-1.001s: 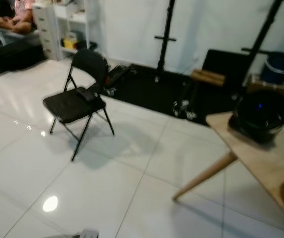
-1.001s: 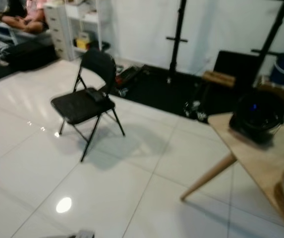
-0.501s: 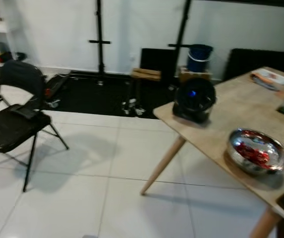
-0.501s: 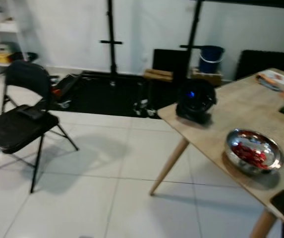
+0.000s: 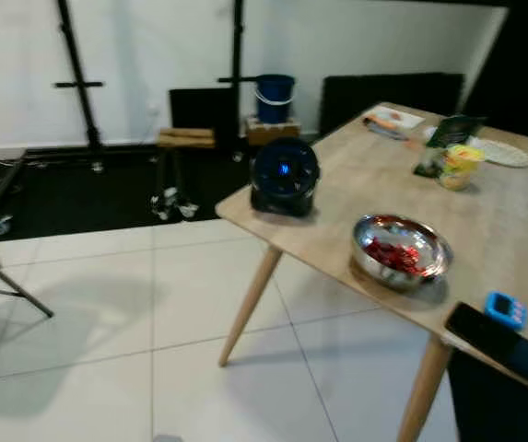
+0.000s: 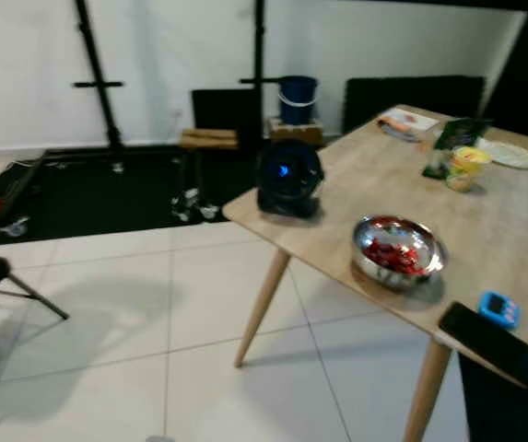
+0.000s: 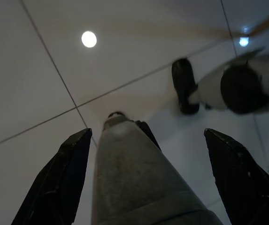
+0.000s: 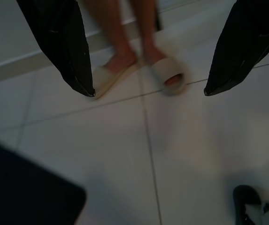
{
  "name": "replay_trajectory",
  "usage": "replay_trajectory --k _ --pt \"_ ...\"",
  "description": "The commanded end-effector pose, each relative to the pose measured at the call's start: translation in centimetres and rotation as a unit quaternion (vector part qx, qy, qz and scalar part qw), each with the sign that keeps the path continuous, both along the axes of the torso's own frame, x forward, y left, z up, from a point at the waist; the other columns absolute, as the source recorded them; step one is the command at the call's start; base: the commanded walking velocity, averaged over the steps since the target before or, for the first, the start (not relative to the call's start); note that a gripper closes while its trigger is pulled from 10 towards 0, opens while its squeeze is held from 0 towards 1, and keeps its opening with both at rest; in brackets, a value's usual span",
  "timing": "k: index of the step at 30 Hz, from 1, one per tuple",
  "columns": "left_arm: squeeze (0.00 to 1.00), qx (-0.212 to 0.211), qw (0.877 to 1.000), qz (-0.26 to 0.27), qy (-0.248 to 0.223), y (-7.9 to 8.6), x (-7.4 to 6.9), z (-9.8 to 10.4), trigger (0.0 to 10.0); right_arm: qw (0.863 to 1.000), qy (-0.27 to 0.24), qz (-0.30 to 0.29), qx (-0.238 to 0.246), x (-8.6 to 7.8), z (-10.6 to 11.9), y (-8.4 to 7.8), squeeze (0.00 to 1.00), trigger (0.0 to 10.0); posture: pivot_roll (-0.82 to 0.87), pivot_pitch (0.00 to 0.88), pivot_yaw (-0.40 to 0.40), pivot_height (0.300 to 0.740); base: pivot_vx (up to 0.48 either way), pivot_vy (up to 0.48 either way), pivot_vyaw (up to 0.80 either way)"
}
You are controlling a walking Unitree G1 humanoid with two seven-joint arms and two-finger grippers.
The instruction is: Restocking fridge
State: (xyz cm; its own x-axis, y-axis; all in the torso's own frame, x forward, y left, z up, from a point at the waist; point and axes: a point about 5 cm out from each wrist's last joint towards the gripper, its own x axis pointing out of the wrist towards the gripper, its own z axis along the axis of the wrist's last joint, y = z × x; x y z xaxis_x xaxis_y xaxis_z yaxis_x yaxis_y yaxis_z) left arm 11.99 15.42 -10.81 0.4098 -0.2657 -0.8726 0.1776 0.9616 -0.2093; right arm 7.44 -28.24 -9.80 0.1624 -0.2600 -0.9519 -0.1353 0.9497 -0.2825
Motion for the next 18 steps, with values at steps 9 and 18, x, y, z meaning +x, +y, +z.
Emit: replay_trajectory --k 9,18 --pt "0.00 0.002 1.000 -0.007 0.018 -0.2 -0.9 -0.3 10.0 1.000 -0.006 -0.014 -0.011 0.1 0.3 -0.7 0.00 10.0 -0.05 0.014 -0.007 0.740 0.000 0.000 -0.76" --pt "0.00 0.003 1.000 -0.011 0.016 -0.2 -0.9 -0.3 10.0 0.999 -0.014 -0.019 -0.023 0.4 0.5 -1.2 0.00 10.0 -0.05 0.005 -0.010 0.740 0.000 0.000 -0.76"
